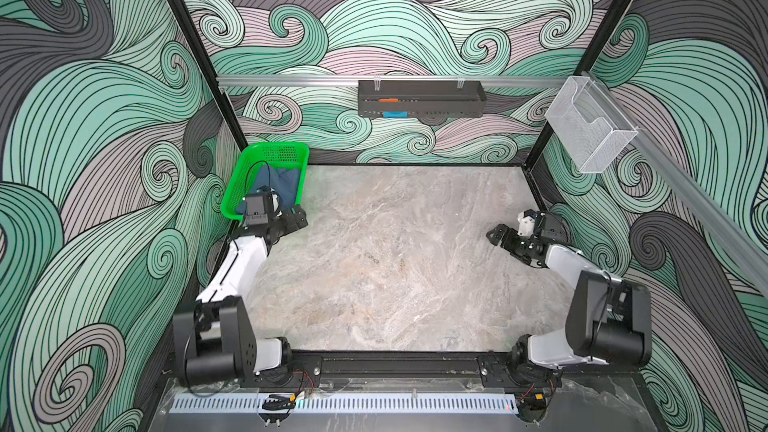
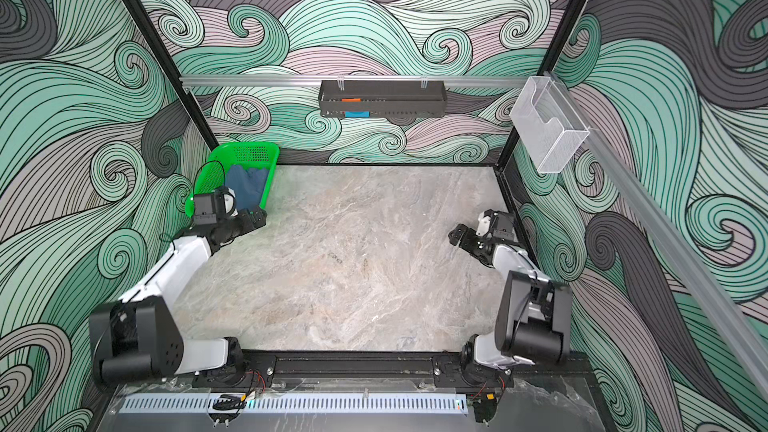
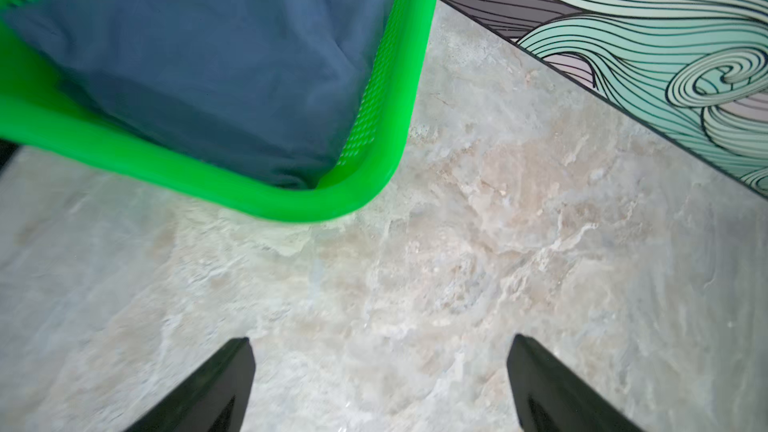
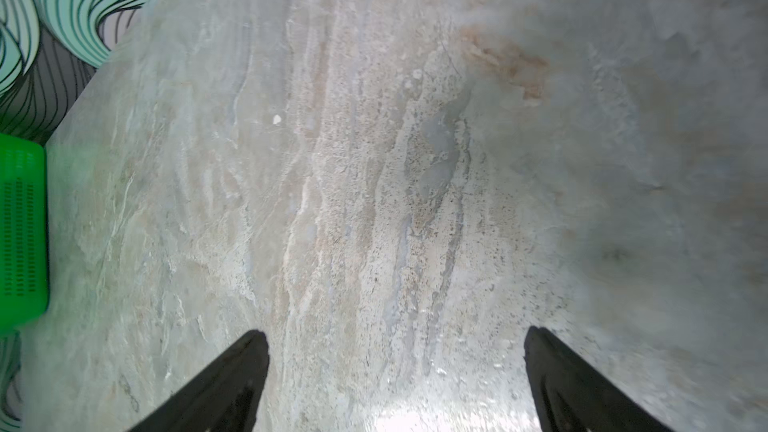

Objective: Fold and stack t-shirts
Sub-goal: Reset both arms

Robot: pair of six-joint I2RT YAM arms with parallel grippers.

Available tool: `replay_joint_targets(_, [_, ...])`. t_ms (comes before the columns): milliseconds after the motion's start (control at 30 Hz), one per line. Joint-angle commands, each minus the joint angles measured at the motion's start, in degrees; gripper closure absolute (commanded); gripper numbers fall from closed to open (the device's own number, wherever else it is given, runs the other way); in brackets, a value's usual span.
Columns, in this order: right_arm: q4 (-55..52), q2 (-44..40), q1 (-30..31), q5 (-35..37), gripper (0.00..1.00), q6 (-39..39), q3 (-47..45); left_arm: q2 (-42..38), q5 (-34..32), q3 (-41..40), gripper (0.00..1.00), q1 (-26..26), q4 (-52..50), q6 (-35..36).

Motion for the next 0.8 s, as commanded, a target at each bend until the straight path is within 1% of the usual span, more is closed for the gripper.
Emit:
replay_joint_targets(0, [14.83,-5.85,0.19,5.46,0.01,-3.99,-8.08,-4.46,-4.82,-11.78,0.01,-0.06,22.77,9.16])
replay_joint_targets(100, [27.65,-9.65,0.42,6.11,0.01,-6.02,-15.86,-4.29,-4.08,-17.2,0.01,-0.41,26.84,14.08])
replay_joint_targets(133, [33.36,-10.41,0.82,6.5,0.01,-5.91,-18.64,-4.01,-2.64,-19.7,0.01,-0.43,30.42,15.41])
replay_joint_targets(167, [38.84,-10.18,1.49,7.19,0.01,-5.8,-20.39,-3.51,-2.04,-22.22,0.01,-0.43,34.77,15.19])
replay_joint_targets(200, [41.93,-9.29,2.49,7.27,0.01,-6.07,-20.79,-2.44,-2.75,-24.68,0.01,-0.43,40.31,13.2])
replay_joint_targets(233, [41.83,-8.21,3.46,7.14,0.01,-7.35,-19.8,-1.09,-2.5,-26.02,0.01,-0.46,44.67,13.54])
replay_joint_targets(267, [41.4,-7.07,4.39,7.09,0.01,-8.79,-18.66,-0.27,-1.91,-25.41,0.01,-0.44,44.99,13.36])
replay_joint_targets(333, [43.61,-4.17,6.13,8.06,0.01,-10.95,-17.17,4.36,-1.42,-22.43,0.01,-0.47,45.58,13.54])
replay_joint_targets(367, [46.28,-2.4,6.78,9.21,0.01,-10.79,-16.83,6.34,-1.03,-19.55,0.01,-0.35,42.71,12.11])
replay_joint_targets(400, [49.09,-0.2,7.35,9.99,0.01,-9.93,-16.49,9.46,2.35,-18.53,0.01,-0.34,45.04,12.93])
replay_joint_targets(433, [50.65,1.95,7.68,8.38,0.01,-9.97,-15.97,11.83,5.79,-17.27,0.01,-0.35,44.62,14.69])
replay_joint_targets(467, [53.89,4.28,9.14,7.84,0.01,-11.25,-16.06,13.12,9.0,-16.03,0.01,-0.58,42.39,16.26])
replay_joint_targets(500, [55.29,5.47,11.03,8.7,0.01,-13.72,-15.89,14.61,10.16,-16.3,0.01,-1.12,43.76,17.87])
replay_joint_targets(533, [52.86,5.87,13.56,10.97,0.01,-16.07,-14.99,15.43,8.49,-17.22,0.01,-1.46,46.47,17.5])
replay_joint_targets(567, [55.36,8.18,16.21,14.6,0.01,-18.16,-15.16,16.25,4.78,-19.02,0.01,-1.41,49.38,15.67])
replay_joint_targets(600, [62.53,11.03,16.98,15.41,0.01,-18.79,-16.78,18.14,2.65,-20.52,0.01,-1.32,55.95,14.96])
replay_joint_targets(633, [61.03,10.54,17.0,16.29,0.01,-18.35,-16.63,18.98,2.46,-20.82,0.01,-1.29,57.96,15.02])
replay_joint_targets(667, [55.87,9.19,17.0,15.66,0.01,-18.64,-15.28,18.79,2.52,-20.41,0.01,-1.32,57.02,15.16])
replay_joint_targets(733, [59.73,10.52,17.18,14.76,0.01,-19.15,-15.8,16.31,1.48,-17.53,0.01,-1.56,47.32,14.25])
replay_joint_targets(767, [59.09,10.3,17.18,14.76,0.01,-19.17,-15.78,16.92,0.46,-18.17,0.01,-2.03,49.06,14.77])
